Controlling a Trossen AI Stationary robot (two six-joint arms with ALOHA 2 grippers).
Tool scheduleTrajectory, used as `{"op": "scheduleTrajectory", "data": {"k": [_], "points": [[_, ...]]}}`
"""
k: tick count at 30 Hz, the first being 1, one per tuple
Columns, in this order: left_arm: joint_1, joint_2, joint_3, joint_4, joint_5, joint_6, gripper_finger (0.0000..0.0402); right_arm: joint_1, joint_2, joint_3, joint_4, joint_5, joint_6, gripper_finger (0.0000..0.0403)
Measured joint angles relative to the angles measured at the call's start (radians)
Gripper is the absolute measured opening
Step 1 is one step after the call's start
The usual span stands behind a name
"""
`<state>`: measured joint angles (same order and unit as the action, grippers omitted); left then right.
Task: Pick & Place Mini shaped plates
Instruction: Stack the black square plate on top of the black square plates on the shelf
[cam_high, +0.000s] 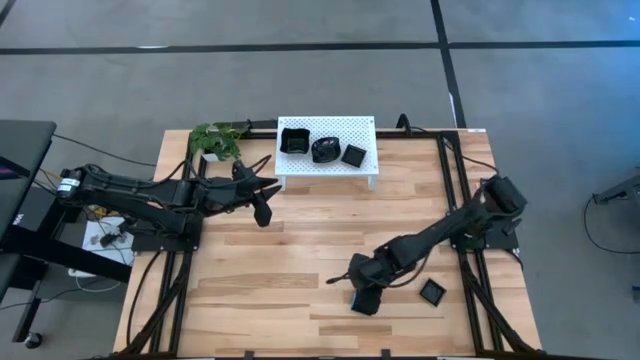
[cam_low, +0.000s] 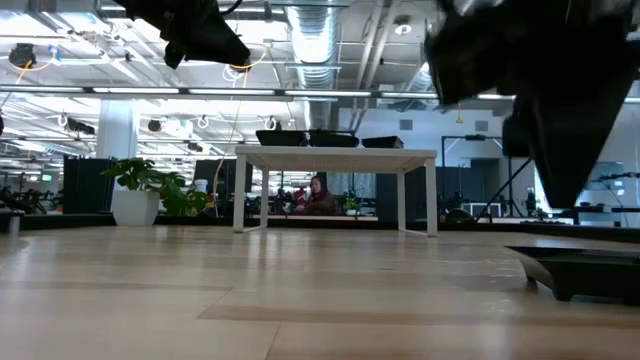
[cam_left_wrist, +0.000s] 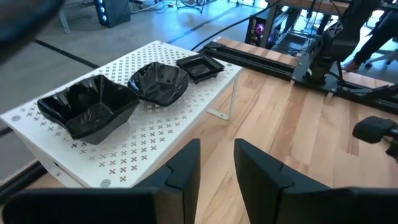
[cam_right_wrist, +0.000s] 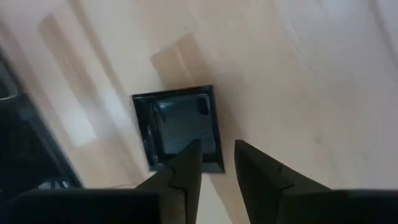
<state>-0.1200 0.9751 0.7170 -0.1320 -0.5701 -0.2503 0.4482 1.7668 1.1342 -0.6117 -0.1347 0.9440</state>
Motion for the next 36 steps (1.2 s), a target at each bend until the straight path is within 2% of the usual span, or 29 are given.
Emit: {"op": "scheduleTrajectory", "data": {"k": [6,20,23,29,36], "points": [[0.0,0.0,0.0,-0.001,0.0,0.014,0.0099,-0.037,0.068,-0.001,0.061,-0.1,-0.007,0.0091],[0.0,0.0,0.0,0.0,0.0,0.006,0.0099,-0.049,0.114,-0.001,0.076,-0.106,-0.074,0.0089],[0.0,0.0,0.0,-0.002,0.0,0.006,0.0099,-0.049,0.113,-0.001,0.076,-0.104,-0.117,0.007],[0.0,0.0,0.0,-0.002,0.0,0.006,0.0099,-0.062,0.113,0.0,0.087,-0.113,-0.202,0.0007],[0.0,0.0,0.0,-0.003,0.0,0.006,0.0099,-0.116,0.091,0.026,0.026,-0.209,-0.275,0.0008]]}}
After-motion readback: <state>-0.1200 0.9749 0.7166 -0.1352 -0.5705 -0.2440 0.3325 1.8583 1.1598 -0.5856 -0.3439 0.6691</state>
